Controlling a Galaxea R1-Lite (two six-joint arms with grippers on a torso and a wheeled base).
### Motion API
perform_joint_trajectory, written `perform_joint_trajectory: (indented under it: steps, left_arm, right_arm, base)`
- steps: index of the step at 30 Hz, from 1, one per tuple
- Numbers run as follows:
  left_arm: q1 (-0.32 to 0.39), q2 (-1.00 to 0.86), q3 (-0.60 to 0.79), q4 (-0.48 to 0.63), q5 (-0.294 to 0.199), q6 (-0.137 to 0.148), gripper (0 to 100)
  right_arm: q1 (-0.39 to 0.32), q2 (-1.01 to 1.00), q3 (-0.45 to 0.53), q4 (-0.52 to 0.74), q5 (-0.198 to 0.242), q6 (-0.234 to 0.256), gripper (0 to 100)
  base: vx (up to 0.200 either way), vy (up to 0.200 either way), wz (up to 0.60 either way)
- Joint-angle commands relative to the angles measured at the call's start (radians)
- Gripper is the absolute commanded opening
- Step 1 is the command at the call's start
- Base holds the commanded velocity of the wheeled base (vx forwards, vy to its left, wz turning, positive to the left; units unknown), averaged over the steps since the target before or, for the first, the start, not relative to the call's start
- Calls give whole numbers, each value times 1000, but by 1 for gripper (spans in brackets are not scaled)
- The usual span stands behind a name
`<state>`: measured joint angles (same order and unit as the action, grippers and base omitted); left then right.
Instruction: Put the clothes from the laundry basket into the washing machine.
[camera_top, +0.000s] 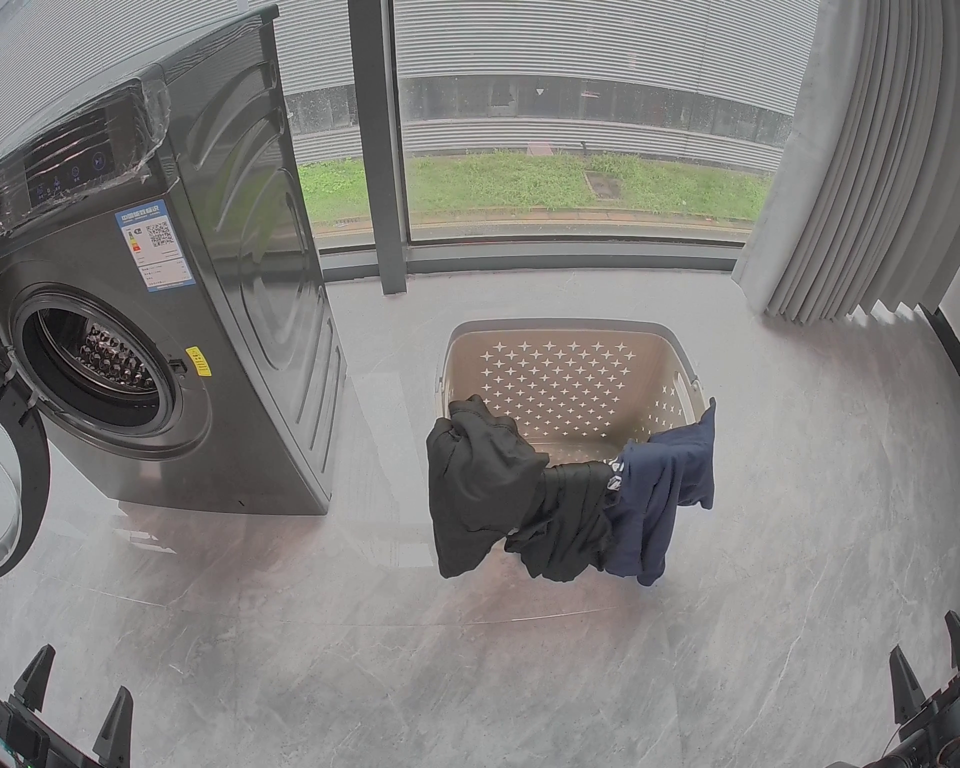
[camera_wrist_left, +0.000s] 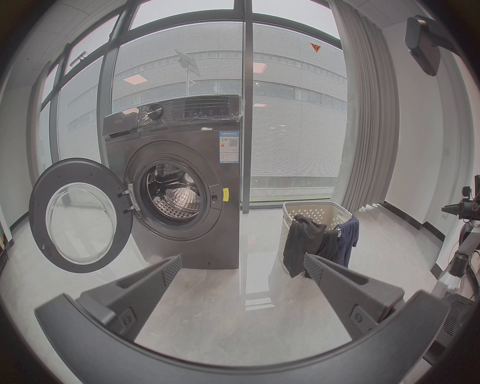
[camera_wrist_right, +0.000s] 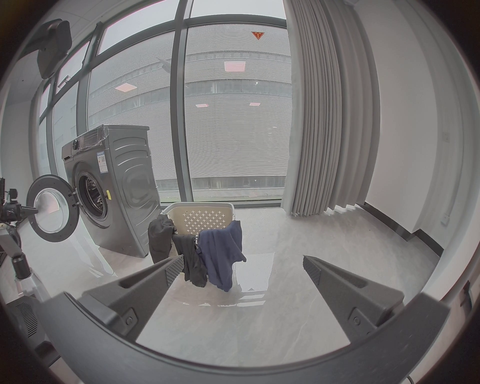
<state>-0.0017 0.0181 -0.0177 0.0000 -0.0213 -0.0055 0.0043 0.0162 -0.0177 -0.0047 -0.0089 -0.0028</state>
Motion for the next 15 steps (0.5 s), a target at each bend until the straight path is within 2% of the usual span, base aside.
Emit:
perform_joint_trajectory:
  steps: [1,5,15]
  left_arm:
    - [0,-18,16,0,0,-1,100]
    - [0,-18,18,0,0,1,100]
    - [0,-18,18,0,0,1,100]
  right_arm:
    - [0,-16,18,-1,0,0,100]
    - [0,-16,18,-1,0,0,100]
    - [0,-16,18,0,0,0,100]
  base:
    - [0,-200,0]
    - [0,-200,0]
    - [0,0,0]
